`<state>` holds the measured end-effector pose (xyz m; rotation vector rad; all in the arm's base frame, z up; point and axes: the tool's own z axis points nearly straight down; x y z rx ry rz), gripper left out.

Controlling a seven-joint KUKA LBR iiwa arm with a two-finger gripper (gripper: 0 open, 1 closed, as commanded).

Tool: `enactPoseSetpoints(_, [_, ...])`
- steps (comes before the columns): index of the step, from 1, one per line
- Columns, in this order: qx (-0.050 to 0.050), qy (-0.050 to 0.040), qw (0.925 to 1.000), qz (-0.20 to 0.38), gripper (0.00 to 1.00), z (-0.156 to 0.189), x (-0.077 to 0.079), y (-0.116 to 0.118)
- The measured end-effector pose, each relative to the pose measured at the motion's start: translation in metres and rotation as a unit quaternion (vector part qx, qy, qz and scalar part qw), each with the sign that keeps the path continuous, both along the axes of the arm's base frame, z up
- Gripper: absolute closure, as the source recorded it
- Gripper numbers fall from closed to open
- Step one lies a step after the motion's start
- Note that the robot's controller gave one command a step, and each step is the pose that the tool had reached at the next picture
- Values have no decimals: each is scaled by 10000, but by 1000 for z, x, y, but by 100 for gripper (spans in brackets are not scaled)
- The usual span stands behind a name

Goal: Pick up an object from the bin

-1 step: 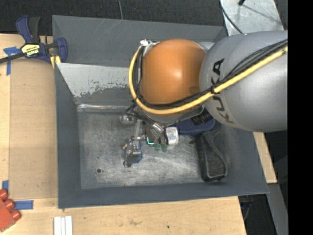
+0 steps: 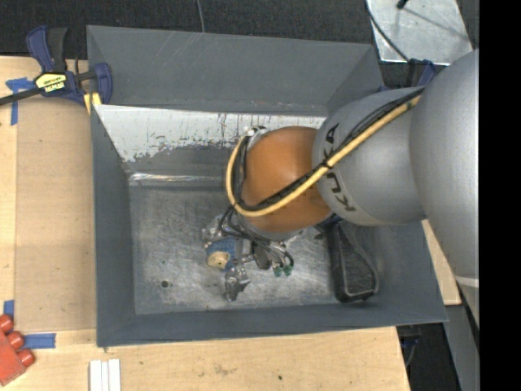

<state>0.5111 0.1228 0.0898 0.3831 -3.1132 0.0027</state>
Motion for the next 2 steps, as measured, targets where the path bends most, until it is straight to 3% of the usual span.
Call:
enactPoseSetpoints(1, [15,-31,10000,-2,100,4,2,2])
enactPoseSetpoints(2, [11,-85,9950,990,100,175,24,-39])
